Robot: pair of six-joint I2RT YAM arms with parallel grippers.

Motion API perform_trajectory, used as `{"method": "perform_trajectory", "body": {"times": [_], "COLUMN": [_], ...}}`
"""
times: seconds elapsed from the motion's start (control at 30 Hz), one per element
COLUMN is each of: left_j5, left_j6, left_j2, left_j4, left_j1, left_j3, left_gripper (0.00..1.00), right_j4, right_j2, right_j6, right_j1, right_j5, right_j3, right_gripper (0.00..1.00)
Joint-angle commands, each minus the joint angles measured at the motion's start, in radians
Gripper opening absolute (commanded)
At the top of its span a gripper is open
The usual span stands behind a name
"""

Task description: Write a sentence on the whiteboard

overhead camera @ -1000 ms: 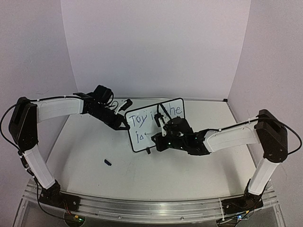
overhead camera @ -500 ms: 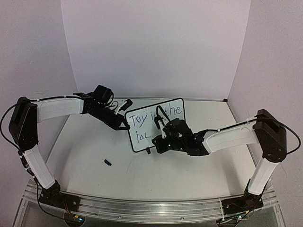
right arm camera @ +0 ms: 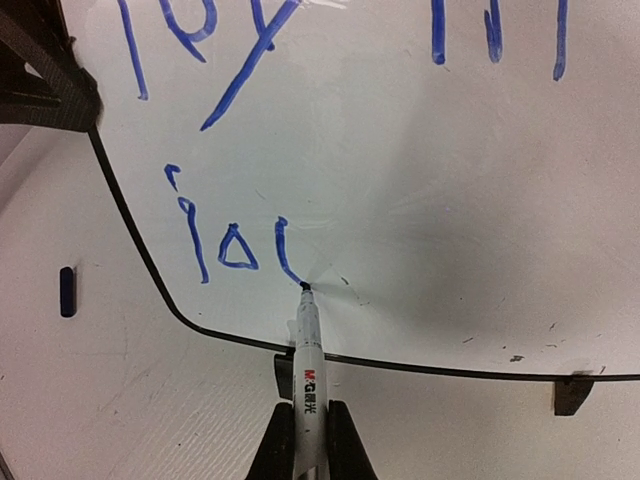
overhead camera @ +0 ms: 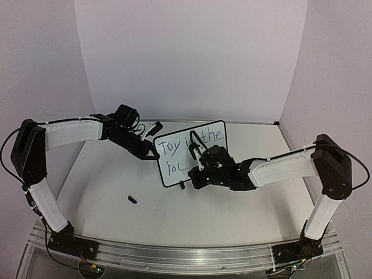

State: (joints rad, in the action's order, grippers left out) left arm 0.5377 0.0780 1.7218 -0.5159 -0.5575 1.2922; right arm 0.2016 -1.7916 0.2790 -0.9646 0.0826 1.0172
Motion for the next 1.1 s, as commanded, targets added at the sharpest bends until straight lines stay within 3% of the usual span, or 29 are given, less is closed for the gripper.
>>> {"method": "perform_trajectory", "body": {"times": [0.0,1.07], "left_j5": [-0.058,-0.060], "left_j6": [0.003,0.003], "left_j2": [0.028,0.033], "left_j4": [-0.038,-0.041], "left_j1": [-0.012,-0.013], "left_j3": [0.022,0.022], "left_gripper": [0.00,0.00], "right_j4": [0.001,0.038], "right_j2": [0.048,0.030], "right_j6": [-0.030,0.049], "right_j1": [0.010,0.009], "right_j5": [0.085,0.023], "right_j3": [0.050,-0.018], "right_gripper": [0.00,0.00]}}
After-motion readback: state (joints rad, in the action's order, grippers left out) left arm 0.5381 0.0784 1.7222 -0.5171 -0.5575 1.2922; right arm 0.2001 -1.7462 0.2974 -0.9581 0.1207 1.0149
